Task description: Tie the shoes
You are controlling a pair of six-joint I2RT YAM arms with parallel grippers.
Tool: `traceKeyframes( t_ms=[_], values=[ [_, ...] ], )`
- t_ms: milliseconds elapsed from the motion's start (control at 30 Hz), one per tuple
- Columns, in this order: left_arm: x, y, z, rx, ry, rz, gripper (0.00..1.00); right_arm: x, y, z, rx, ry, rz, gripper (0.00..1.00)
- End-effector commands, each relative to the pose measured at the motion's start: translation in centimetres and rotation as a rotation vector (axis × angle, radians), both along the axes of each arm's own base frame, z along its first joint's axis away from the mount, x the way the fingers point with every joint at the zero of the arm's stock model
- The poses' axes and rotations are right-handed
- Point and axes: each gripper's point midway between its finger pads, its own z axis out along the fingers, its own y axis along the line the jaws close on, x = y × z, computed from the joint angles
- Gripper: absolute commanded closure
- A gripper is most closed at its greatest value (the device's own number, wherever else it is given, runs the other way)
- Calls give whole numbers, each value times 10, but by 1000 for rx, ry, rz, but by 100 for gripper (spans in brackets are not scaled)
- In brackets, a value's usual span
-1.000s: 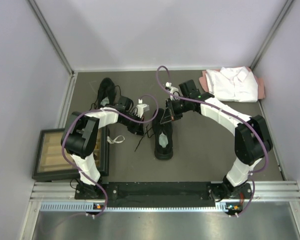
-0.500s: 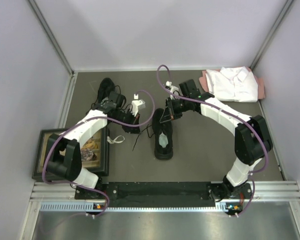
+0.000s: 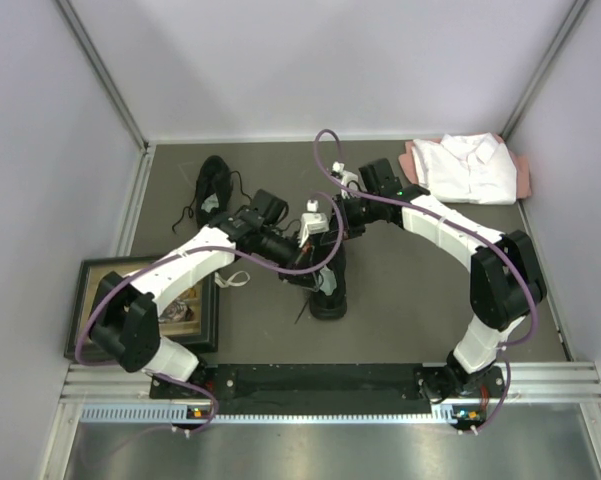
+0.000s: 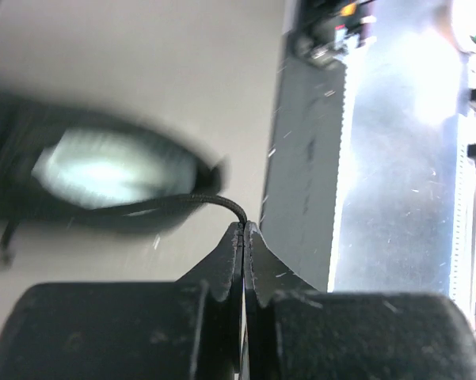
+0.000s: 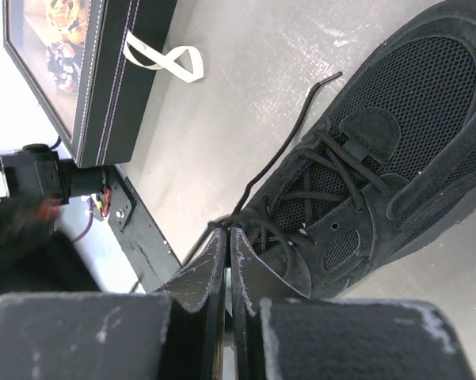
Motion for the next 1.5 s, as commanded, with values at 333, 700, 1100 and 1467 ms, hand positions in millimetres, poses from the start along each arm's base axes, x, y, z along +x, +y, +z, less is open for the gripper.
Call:
traceKeyframes(
  t_ms=[333,700,1100,1467],
  values=[
    [39,-108,13,-168,-258,-102,100,3,8,28,86,-111,83,100],
    [95,-111,-5,-136,-549,58,100,5,4,26,96,-95,102,100],
    [73,-74,28,-131,-649,58,51,3,6,25,104,-88,111,100],
    [106,17,46,-74,-540,367,51,-3,7,34,138,-93,123,100]
  ],
)
